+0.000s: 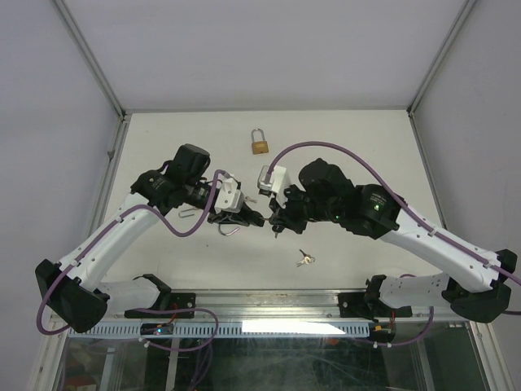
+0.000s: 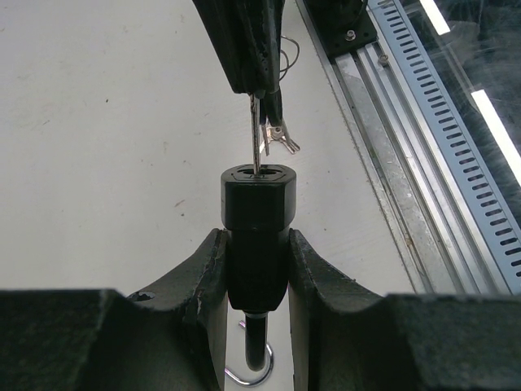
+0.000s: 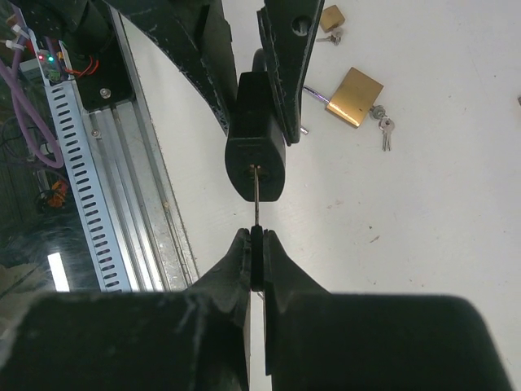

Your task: Unlock with the key

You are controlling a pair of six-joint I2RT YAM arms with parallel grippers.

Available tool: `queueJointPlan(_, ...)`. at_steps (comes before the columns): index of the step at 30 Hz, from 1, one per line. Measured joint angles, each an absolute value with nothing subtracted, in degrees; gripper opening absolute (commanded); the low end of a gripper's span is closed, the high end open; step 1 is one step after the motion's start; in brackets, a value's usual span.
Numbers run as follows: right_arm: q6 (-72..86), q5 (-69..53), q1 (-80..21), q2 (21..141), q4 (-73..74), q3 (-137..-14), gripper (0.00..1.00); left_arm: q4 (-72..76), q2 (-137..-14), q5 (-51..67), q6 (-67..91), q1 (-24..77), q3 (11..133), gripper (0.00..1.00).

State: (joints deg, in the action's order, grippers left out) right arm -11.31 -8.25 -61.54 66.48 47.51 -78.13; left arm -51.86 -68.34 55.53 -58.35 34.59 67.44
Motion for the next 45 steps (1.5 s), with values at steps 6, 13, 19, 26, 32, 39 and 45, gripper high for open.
queueJointPlan(6,-12.4,-8.0,-61.6,66.6,47.7,-78.2,0.00,-51.9,-68.3,55.5,-58.2,34.6,67.4,0.00)
queueJointPlan(13,-12.8,-10.5,-61.5,66.6,48.1,-78.2,0.00,-52.1,-68.3,55.5,-58.1,34.8,67.4,0.00)
queueJointPlan(19,-12.5,-11.4,-61.5,66.4,48.8,-78.2,0.00,-52.7,-68.4,55.6,-58.1,35.3,67.4,0.00)
queueJointPlan(26,-11.9,-11.7,-61.4,65.9,48.8,-78.1,0.00,-52.7,-68.4,56.0,-58.3,35.3,67.4,0.00)
queueJointPlan(32,-10.3,-12.6,-61.1,63.0,49.2,-78.0,0.00,-50.9,-68.0,57.3,-61.3,35.3,66.1,0.00)
queueJointPlan(39,-7.0,-14.0,-61.1,59.7,51.3,-78.1,0.00,-49.8,-68.0,59.0,-64.0,35.3,65.3,0.00)
queueJointPlan(45,-6.3,-12.8,-61.3,58.2,51.7,-76.9,0.00,-49.5,-68.0,59.2,-65.5,36.1,65.3,0.00)
